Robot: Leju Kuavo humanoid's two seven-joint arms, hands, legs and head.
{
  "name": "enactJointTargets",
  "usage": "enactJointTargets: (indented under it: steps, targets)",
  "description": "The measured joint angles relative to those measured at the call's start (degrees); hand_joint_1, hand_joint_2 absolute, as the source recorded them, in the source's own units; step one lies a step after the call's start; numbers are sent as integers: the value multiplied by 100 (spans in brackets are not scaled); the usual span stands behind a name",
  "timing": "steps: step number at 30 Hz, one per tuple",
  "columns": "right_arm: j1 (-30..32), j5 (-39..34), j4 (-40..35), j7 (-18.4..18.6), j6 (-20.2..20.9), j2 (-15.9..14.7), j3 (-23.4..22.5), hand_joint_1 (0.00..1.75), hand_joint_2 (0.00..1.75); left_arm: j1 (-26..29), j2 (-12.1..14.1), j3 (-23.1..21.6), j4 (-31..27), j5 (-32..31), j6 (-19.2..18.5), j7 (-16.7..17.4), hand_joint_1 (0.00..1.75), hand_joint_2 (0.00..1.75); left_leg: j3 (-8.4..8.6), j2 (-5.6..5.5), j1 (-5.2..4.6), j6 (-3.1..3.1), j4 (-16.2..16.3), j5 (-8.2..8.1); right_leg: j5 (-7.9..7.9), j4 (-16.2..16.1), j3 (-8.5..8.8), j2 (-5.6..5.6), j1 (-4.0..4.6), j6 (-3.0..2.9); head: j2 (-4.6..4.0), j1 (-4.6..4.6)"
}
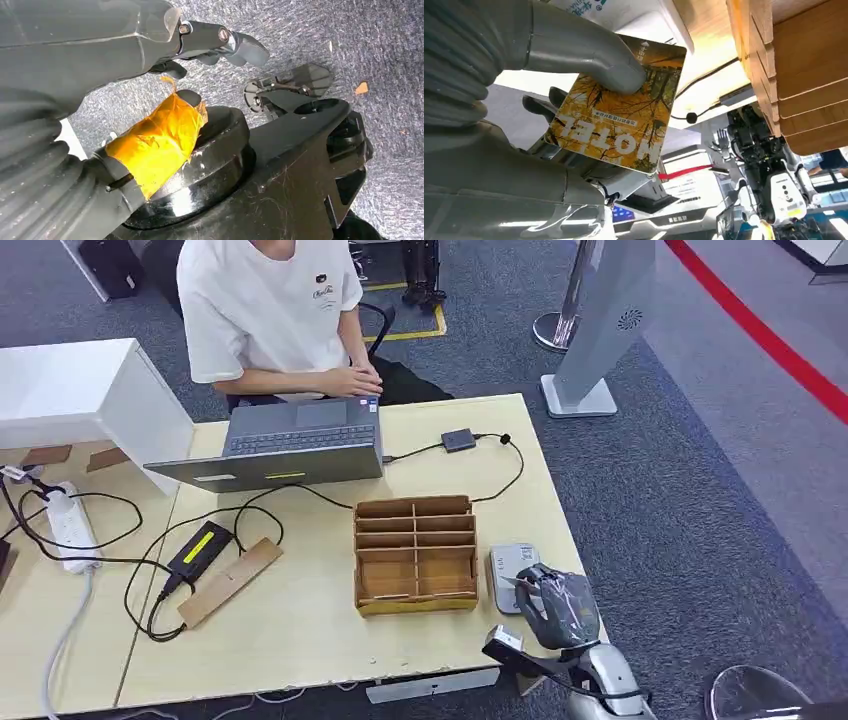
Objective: Pass the card to the sensor for recognition and then transmit it.
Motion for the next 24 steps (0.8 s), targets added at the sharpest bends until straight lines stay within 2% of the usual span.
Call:
enactJointTargets:
  steps: [15, 21, 24]
  targets:
    - [56, 136, 50, -33, 0, 83, -160, 175, 175, 2, -15, 44, 0, 2, 74, 48, 0, 175, 14, 2, 0, 0, 1, 0, 1, -2, 15, 0, 0, 0, 0, 0]
    - [111, 302, -83, 127, -2, 65, -289, 175, 175, 5, -35, 42, 0, -179, 422, -99, 0, 175, 15, 3, 0, 0, 1, 0, 1, -2, 16, 0, 0, 0, 0, 0]
    - [160, 326, -306, 238, 0, -70, -324, 175, 175, 11, -50, 44, 0, -302, 533, -166, 0, 175, 9, 3, -2, 0, 2, 0, 2, -1, 13, 0, -1, -1, 0, 0]
